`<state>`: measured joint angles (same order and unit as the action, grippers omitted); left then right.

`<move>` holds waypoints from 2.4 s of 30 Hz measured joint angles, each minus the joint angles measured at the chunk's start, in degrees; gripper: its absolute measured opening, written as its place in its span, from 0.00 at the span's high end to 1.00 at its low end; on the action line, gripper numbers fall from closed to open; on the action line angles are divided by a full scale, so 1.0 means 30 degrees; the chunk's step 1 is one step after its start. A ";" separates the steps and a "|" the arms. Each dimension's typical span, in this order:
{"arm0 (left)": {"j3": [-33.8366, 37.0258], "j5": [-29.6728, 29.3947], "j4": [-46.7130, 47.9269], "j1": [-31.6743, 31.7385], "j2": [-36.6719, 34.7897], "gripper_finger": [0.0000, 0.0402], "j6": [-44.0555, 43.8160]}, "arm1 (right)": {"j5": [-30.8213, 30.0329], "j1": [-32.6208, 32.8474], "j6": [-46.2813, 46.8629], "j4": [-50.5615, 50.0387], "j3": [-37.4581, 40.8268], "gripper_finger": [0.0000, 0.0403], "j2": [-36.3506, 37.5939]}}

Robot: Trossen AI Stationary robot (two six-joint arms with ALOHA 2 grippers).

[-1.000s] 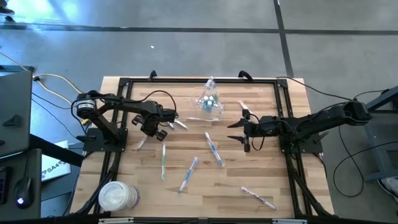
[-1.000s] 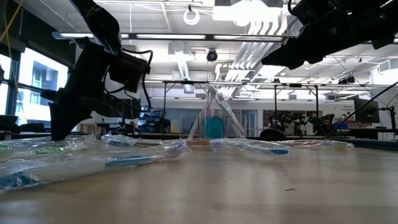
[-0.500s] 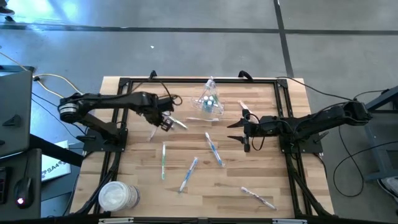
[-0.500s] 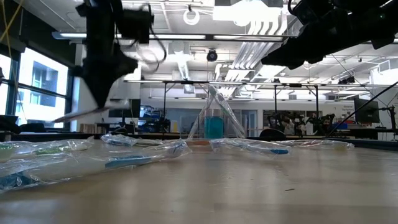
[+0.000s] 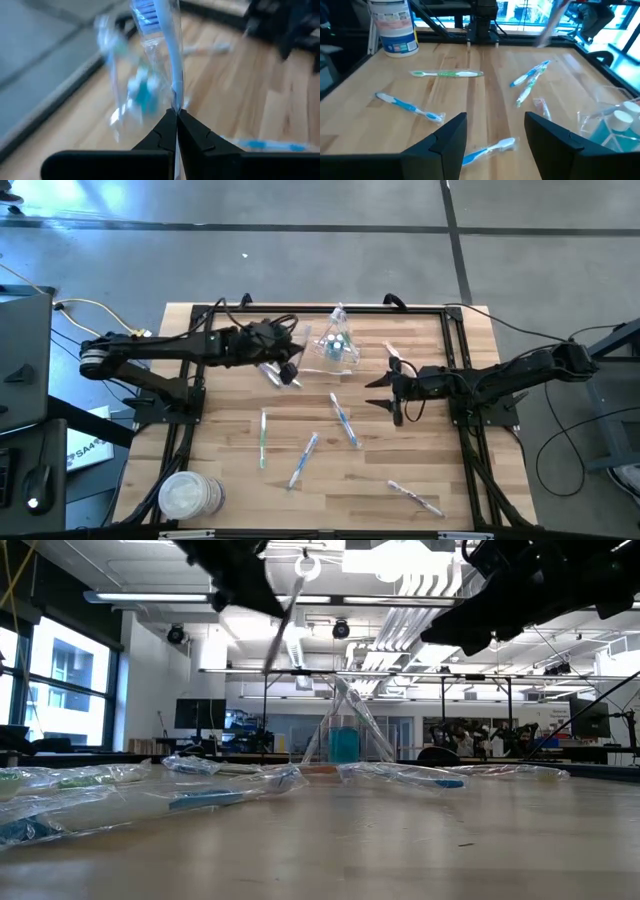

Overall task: Pick & Place toothbrushing station
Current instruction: Put the top violet toothbrush into the transparent organizer

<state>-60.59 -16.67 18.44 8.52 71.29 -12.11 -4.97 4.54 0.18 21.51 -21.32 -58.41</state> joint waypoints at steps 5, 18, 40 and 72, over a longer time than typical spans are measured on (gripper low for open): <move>0.0039 -0.0010 -0.2467 0.0713 0.0946 0.99 0.2366 | 0.0660 -0.0003 0.0649 -0.0020 0.0000 0.53 0.0000; 0.4140 0.5955 -1.1655 0.5601 0.1296 1.00 0.2961 | 0.1259 0.0007 0.1557 0.0421 0.0000 0.53 -0.1110; 0.5484 0.6225 -1.7259 0.7102 0.4845 1.00 0.3279 | 0.1211 0.0007 0.0361 0.4474 0.0000 0.53 -0.3446; 0.5484 0.6384 -1.6080 0.7153 0.7096 1.00 0.2881 | 0.1215 0.0007 0.0497 0.4483 0.0000 0.53 -0.3446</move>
<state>-44.14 2.48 -29.80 29.98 92.58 -3.46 -1.32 4.56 1.67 34.96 -21.32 -68.75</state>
